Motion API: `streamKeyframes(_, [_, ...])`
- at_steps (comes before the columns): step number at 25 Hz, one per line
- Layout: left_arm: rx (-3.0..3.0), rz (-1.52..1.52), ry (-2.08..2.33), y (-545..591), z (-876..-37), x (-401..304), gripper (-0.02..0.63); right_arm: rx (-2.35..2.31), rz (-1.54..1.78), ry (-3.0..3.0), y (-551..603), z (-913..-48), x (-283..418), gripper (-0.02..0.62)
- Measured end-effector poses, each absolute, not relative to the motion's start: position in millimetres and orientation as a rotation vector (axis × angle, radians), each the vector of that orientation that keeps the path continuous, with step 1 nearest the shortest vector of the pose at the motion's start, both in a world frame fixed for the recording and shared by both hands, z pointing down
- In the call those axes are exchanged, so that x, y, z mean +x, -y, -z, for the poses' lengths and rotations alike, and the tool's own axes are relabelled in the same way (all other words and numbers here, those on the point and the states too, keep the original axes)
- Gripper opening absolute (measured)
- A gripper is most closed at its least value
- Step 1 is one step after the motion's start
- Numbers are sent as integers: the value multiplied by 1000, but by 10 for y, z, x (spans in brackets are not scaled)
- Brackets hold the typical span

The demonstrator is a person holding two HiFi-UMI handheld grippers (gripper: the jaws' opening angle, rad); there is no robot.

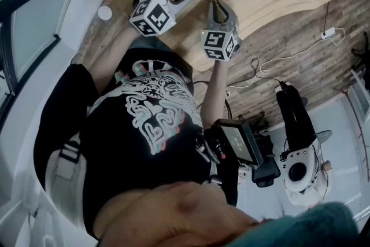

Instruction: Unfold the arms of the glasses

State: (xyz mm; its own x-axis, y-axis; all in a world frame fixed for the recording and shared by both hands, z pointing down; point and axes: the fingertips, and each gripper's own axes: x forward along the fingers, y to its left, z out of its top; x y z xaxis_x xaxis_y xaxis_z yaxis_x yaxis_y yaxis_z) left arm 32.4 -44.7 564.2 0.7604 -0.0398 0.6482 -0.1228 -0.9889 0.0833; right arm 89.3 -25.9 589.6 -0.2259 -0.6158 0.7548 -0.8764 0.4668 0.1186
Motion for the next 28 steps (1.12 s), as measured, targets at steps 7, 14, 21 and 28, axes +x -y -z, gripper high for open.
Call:
streamKeyframes(7, [2840,-1040,108,408,-5630,334,6,1163,-296,1970,351,-5792,729,46])
streamKeyframes(14, [2824,-1007,-51,301,-5570,331,12,1161,-265,1958,378,-5832,700,0])
streamKeyframes(21, [2810,-1010,-105,365,-5616,302,65,1156,-288,1969,374,-5869,724,-2])
streamKeyframes(28, [2847,-1089,-465,318,-5721,328,225,1140,-317,2001,331,-5912,806,0])
